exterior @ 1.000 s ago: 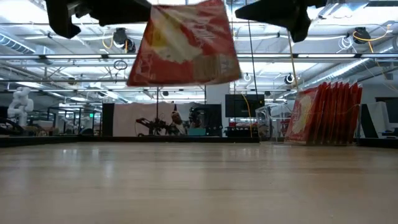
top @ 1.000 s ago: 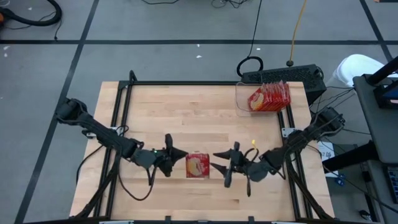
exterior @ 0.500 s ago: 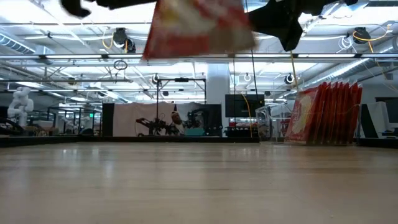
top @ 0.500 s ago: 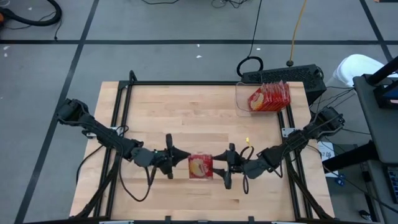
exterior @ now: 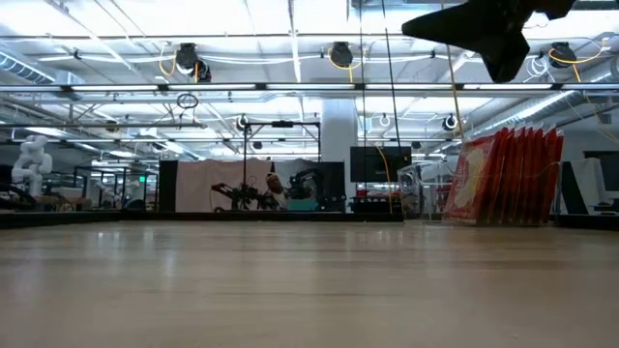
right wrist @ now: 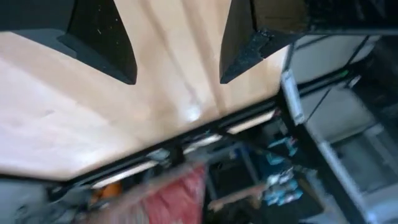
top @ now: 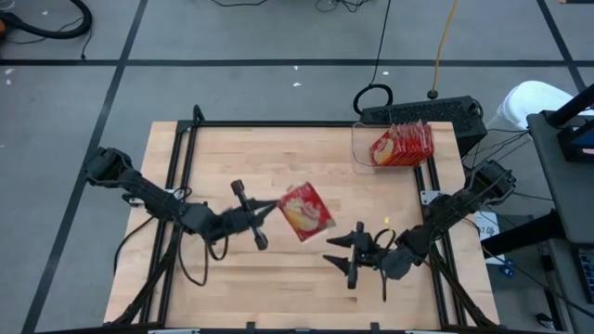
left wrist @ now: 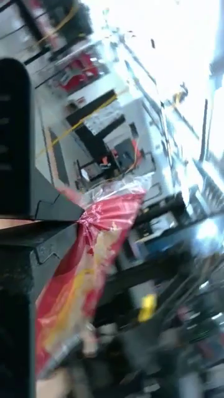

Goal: Sort popcorn bags into baskets
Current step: Put the red popcorn bag into the transparent bin

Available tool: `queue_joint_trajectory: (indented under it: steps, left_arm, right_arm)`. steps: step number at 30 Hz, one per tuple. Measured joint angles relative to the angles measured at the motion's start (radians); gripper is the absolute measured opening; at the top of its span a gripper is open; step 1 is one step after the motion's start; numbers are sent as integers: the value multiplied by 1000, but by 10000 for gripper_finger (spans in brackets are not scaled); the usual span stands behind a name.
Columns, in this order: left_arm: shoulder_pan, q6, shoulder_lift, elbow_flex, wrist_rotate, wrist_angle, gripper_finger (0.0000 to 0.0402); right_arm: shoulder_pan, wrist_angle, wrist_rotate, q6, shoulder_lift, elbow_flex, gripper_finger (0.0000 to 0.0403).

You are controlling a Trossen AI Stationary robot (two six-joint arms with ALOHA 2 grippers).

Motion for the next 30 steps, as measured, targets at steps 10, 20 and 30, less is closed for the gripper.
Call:
queue_joint_trajectory:
  steps: [10, 20, 30]
  left_arm:
    - [88, -261, 0, 0, 57, 81, 1]
    - [81, -215, 0, 0, 146, 135, 1]
    - [98, -209, 0, 0, 206, 141, 1]
  right_arm:
    - [-85, 222, 110, -116, 0, -9, 222]
    - [-247, 268, -102, -102, 0, -17, 221]
    - [-315, 399, -251, -185, 2, -31, 207]
